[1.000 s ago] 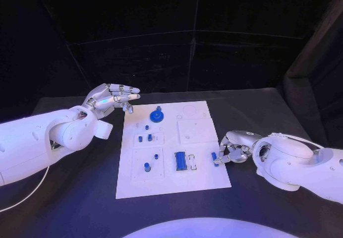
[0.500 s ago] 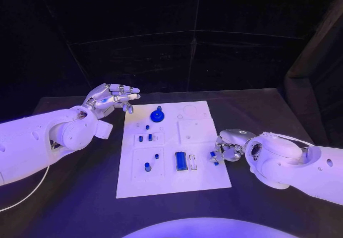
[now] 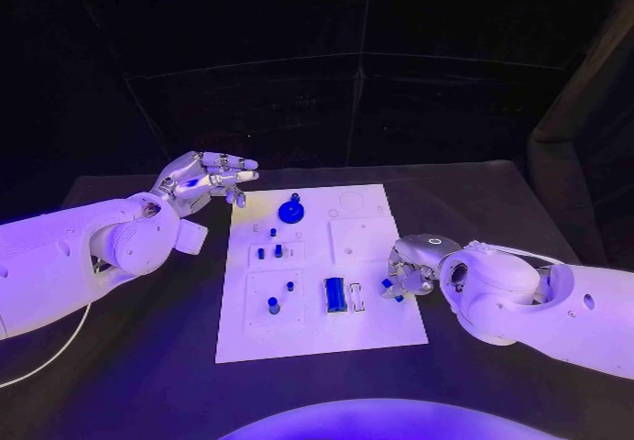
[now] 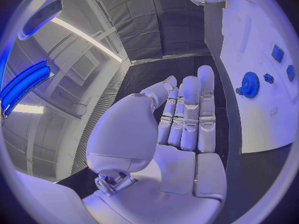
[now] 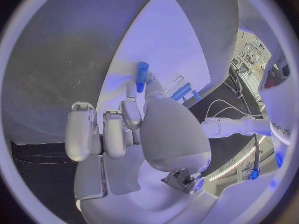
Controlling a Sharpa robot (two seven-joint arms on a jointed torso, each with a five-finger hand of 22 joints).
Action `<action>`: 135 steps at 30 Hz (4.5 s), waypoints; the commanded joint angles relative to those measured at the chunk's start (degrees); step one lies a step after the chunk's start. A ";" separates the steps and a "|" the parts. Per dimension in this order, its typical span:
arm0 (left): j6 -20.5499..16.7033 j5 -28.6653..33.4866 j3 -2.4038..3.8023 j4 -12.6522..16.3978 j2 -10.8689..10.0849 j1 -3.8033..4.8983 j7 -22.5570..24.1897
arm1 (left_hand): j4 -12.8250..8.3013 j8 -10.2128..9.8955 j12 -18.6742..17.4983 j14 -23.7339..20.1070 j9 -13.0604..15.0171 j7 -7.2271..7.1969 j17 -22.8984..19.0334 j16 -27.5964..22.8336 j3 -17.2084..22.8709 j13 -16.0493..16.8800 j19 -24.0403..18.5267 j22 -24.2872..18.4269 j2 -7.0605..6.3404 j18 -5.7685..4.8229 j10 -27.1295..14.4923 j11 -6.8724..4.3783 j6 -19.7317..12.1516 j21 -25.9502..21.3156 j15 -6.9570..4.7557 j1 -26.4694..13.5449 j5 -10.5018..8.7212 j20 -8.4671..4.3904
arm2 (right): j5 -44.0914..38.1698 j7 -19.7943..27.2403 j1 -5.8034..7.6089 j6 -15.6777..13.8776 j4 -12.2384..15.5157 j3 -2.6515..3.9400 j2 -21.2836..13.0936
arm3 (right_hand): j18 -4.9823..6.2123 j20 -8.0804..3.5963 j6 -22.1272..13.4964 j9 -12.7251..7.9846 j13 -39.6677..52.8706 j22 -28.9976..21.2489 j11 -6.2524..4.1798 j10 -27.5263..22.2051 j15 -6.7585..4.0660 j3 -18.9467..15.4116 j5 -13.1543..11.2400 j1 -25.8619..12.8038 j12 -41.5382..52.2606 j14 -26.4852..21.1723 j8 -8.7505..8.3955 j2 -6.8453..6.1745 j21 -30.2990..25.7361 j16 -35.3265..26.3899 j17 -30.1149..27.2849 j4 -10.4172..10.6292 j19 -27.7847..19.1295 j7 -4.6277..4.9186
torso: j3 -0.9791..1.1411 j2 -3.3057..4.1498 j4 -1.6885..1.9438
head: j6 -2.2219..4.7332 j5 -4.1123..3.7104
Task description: Assemble the parts on the task board
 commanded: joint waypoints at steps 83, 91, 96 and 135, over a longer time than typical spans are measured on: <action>1.17 0.20 -0.07 0.30 -0.28 0.09 -0.51 | -0.01 0.40 0.22 -0.50 -0.07 0.40 -0.12 -0.12 -0.41 -0.07 -0.31 -0.11 0.43 0.79 -0.42 0.18 -0.22 -0.36 0.14 0.15 0.04 0.01 | 24.52 -1.07 -0.61 -12.91 1.00 -0.50 4.65 | -0.86 -1.24 5.93 -7.39 0.26 1.92 -1.34 1.79 -1.21 12.32 0.24 -13.08 -1.43 4.37 -4.83 -4.58 0.55 0.55 6.46 5.80 1.07 -1.26 | -0.02 -0.01 -0.02 | -0.09 1.22; 1.20 0.20 -0.07 0.31 -0.29 0.09 -0.55 | -0.01 0.40 0.22 -0.50 -0.07 0.40 -0.12 -0.12 -0.41 -0.07 -0.31 -0.11 0.43 0.79 -0.42 0.18 -0.22 -0.36 0.14 0.15 0.04 0.01 | 24.30 -0.82 -0.61 -12.56 1.19 -0.50 4.56 | -0.89 -1.28 5.84 -6.71 0.28 2.08 -1.34 1.91 -1.26 8.24 -5.01 -14.09 -1.60 4.40 -4.70 -3.92 0.60 0.61 6.60 8.12 1.13 -1.39 | -0.02 -0.01 0.00 | -0.03 1.13; 1.20 0.20 -0.07 0.29 -0.30 0.09 -0.56 | -0.01 0.40 0.22 -0.50 -0.07 0.40 -0.12 -0.12 -0.41 -0.07 -0.31 -0.11 0.43 0.79 -0.42 0.18 -0.22 -0.36 0.14 0.15 0.04 0.01 | 24.27 -0.58 -0.61 -11.83 1.89 -0.50 4.16 | -0.96 -1.28 5.93 -6.57 0.33 2.43 -1.38 1.98 -1.28 7.62 -5.19 -14.08 -1.54 4.45 -4.62 -3.78 0.80 0.76 6.84 8.47 1.25 -1.43 | 0.02 -0.01 -0.04 | -0.06 1.07; 1.06 0.20 -0.11 0.24 -0.35 0.09 -0.84 | -0.06 0.43 0.29 -0.57 -0.07 0.45 -0.24 -0.07 -0.52 -0.09 -0.30 -0.19 0.55 0.79 -0.52 0.21 -0.27 -0.45 0.15 0.24 0.03 0.02 | 18.86 8.33 -0.58 -5.62 0.13 -0.50 2.59 | -0.67 -0.17 1.74 -7.12 0.35 1.18 0.18 0.40 0.00 -0.47 -8.97 -9.57 -2.80 4.29 -7.56 -3.34 -0.24 0.31 6.37 8.51 0.41 0.36 | 0.02 0.00 -0.03 | 0.22 0.76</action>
